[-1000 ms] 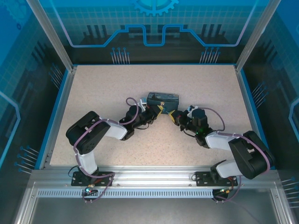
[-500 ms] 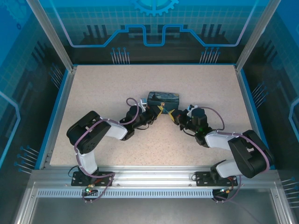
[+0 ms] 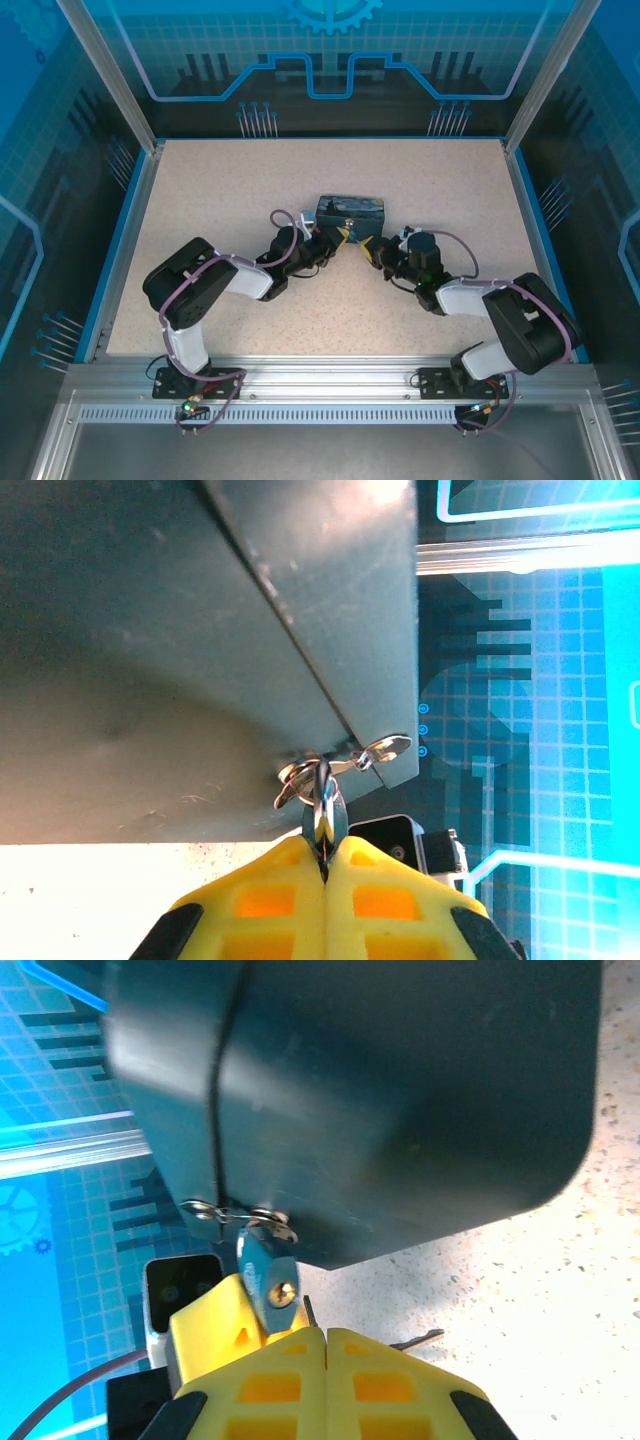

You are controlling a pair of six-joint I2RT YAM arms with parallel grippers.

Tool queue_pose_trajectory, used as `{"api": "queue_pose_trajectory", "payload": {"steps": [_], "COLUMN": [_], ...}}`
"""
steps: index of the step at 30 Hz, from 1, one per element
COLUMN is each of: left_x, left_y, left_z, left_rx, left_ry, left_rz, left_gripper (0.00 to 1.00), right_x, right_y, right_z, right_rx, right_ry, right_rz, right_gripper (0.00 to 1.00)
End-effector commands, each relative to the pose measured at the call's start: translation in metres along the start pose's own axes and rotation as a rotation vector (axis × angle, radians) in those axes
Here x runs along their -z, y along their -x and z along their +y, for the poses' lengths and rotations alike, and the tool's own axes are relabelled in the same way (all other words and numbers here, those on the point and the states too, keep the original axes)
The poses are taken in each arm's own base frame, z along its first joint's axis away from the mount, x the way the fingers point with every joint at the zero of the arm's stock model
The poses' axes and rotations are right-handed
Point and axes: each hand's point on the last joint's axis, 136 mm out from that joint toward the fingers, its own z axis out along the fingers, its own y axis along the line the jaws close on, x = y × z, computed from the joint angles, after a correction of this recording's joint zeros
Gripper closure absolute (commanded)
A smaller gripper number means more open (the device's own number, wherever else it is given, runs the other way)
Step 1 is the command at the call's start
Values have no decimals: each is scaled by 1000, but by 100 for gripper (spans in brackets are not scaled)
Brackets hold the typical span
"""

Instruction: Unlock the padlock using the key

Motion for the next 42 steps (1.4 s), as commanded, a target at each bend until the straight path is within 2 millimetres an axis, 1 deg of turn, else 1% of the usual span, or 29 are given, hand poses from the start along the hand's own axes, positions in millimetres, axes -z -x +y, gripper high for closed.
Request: {"api": "queue_pose_trajectory", "payload": {"steps": [1,6,10,11,15,18,20,22,25,29,33,36,42], "left_x": [-5,-6,-9,-10,-11,-9,-8,-8,-7,-5,-7,-11,-21], "left_y": [1,-1,-1,-1,-2,-1,-2,-4,-11,-14,-11,-14,-18], "left_z": [-16,-15,-10,-9,-5,-1,6,11,20,32,37,43,56], "left_rx": [-5,-8,-16,-18,-45,-84,-123,-191,-343,-592,-769,-846,-918], "left_ry": [-57,-54,-46,-47,-34,-16,18,52,129,250,310,327,339], "left_rz": [-10,-6,0,-2,4,5,23,48,122,214,268,306,338], "left_gripper": [100,100,100,98,80,63,55,46,39,34,33,31,29], "right_x": [-9,-14,-14,-13,-5,3,9,13,17,16,6,-3,-21], "right_y": [4,9,13,13,18,24,31,37,49,65,77,81,88], "right_z": [17,16,11,9,6,4,4,6,14,26,32,35,42], "right_rx": [21,27,32,32,48,61,68,75,95,123,145,153,176], "right_ry": [45,43,19,13,-4,-22,-34,-37,-42,-51,-63,-67,-88], "right_rz": [-18,-32,-41,-41,-56,-71,-83,-92,-103,-99,-70,-45,-8], "right_gripper": [100,100,100,100,100,100,100,100,100,100,100,100,100]}}
